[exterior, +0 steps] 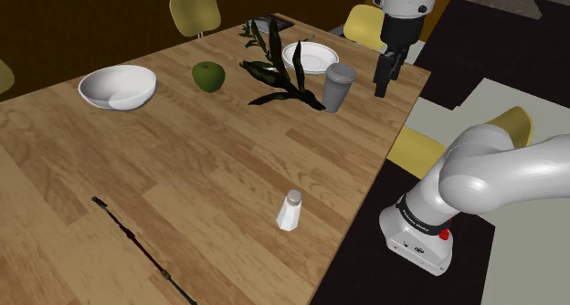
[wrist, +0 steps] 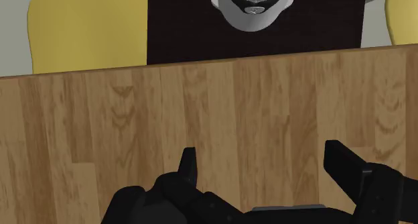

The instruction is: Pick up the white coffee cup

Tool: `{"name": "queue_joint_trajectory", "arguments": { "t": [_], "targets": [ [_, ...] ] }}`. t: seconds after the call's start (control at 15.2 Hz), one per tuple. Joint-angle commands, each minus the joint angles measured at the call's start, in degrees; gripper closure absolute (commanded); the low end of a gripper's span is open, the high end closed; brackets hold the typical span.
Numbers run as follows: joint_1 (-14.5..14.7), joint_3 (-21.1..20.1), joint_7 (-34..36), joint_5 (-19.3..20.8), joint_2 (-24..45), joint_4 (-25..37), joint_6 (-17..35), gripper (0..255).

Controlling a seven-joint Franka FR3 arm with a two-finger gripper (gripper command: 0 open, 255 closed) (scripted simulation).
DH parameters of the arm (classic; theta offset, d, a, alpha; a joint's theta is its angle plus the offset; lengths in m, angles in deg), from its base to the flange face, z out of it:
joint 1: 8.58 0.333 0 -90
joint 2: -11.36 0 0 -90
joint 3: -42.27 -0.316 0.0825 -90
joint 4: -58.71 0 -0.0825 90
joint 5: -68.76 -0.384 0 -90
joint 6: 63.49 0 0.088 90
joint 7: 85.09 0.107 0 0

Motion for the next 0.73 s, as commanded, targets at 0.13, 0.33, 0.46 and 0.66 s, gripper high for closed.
{"name": "queue_joint_trajectory", "arguments": {
  "t": [0.13,0.33,0.46,0.66],
  "targets": [
    [-1.5,6.0,-1.8,-3.3,0.1,-0.2,5.1,0],
    [-2.9,15.1,-5.4,-9.3,0.9,-0.9,12.4,0],
    [-3.2,21.4,-8.5,-14.1,2.0,-1.5,17.0,0],
    [-2.1,31.4,-14.3,-22.5,4.3,-2.3,23.2,0]
  ]
}}
